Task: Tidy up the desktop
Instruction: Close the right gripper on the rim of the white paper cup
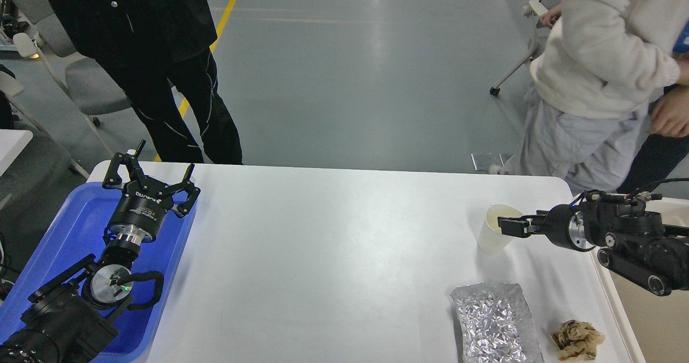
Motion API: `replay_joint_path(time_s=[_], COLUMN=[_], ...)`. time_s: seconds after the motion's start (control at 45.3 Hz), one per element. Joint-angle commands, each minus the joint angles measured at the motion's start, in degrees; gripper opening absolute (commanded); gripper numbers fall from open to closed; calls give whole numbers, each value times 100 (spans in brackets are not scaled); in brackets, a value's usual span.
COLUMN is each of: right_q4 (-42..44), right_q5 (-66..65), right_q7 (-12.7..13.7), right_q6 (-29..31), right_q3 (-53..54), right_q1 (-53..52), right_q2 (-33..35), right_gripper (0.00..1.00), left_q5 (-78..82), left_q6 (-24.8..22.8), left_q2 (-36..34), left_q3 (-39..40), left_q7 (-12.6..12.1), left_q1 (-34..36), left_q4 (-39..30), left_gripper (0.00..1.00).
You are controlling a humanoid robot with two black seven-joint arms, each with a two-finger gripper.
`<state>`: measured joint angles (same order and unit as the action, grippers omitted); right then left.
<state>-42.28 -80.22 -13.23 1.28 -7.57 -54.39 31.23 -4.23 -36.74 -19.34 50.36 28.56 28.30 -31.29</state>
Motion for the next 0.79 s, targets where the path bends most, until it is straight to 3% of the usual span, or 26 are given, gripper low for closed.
replay_joint_path(time_s=[0.0,0.066,0.154,0.772], right_q4=[202,220,255,132], right_q5=[41,94,120,454], right_q7=[5,5,14,14], right_q6=[21,47,74,337], right_q3=[-86,-95,-95,-104], right_q1=[42,60,69,-238], right_q2=[-187,-187,-187,14], right_gripper=[45,21,0,0], left_q5=[1,1,1,1], left_q6=[0,0,0,0], left_q2=[0,0,0,0], left_q3=[0,0,0,0], left_q7=[0,0,0,0], left_q1=[0,0,0,0], left_q4=[0,0,0,0], left_gripper=[100,100,100,100])
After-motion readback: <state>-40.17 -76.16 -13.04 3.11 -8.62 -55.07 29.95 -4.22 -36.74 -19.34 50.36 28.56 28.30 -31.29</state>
